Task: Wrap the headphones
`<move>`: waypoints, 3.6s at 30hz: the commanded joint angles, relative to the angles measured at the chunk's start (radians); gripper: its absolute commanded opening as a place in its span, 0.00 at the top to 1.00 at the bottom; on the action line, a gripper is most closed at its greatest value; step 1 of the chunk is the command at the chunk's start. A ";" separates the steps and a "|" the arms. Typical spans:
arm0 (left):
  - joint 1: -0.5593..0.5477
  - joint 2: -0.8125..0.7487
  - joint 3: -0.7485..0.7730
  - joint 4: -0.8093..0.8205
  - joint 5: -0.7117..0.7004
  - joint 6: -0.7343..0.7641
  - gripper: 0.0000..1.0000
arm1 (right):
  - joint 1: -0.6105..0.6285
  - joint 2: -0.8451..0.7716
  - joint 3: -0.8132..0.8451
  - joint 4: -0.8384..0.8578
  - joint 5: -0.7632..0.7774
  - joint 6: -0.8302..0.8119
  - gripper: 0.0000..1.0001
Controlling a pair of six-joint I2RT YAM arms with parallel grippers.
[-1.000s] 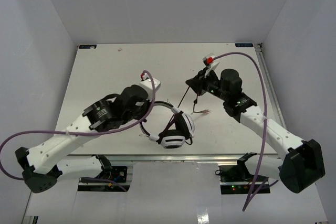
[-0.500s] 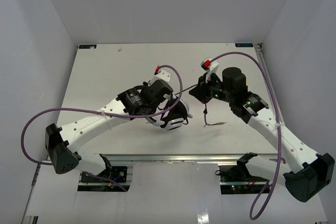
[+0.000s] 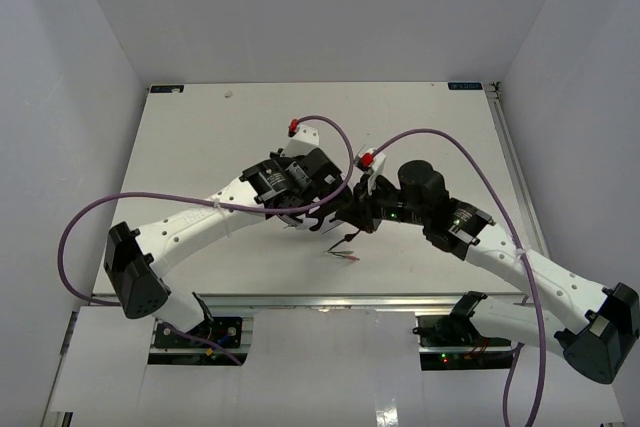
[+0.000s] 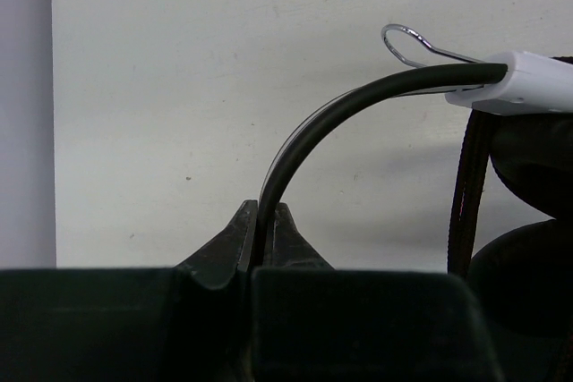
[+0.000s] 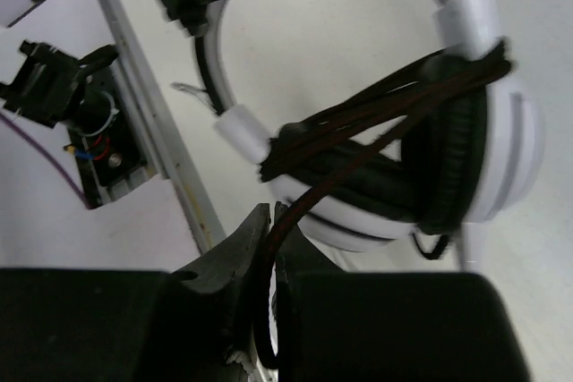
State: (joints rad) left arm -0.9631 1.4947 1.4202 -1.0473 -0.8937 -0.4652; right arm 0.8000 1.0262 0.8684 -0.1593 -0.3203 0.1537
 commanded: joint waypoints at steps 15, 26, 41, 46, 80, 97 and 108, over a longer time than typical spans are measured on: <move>0.026 -0.180 0.043 0.039 -0.026 -0.258 1.00 | 0.328 0.035 -0.317 0.485 0.321 0.081 0.82; 0.026 -0.333 -0.037 0.118 0.114 -0.262 1.00 | 0.368 0.134 -0.450 0.725 0.434 0.004 0.74; 0.027 -0.394 -0.064 0.136 0.132 -0.269 1.00 | 0.368 0.254 -0.502 0.920 0.428 -0.029 0.59; 0.027 -0.412 -0.069 0.137 0.111 -0.281 1.00 | 0.370 0.264 -0.504 0.935 0.420 -0.029 0.58; 0.026 -0.613 -0.197 0.233 0.123 -0.355 1.00 | 0.432 0.661 -0.549 1.472 0.442 -0.066 0.75; 0.027 -0.630 -0.193 0.217 0.108 -0.355 1.00 | 0.432 0.691 -0.660 1.866 0.299 -0.119 0.51; 0.026 -0.638 -0.183 0.217 0.110 -0.355 1.00 | 0.432 0.693 -0.669 1.972 0.251 -0.123 0.48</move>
State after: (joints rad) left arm -0.9352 0.8921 1.2011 -0.9192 -0.7757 -0.7719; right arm 1.2263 1.7120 0.2111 1.2831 -0.0564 0.0502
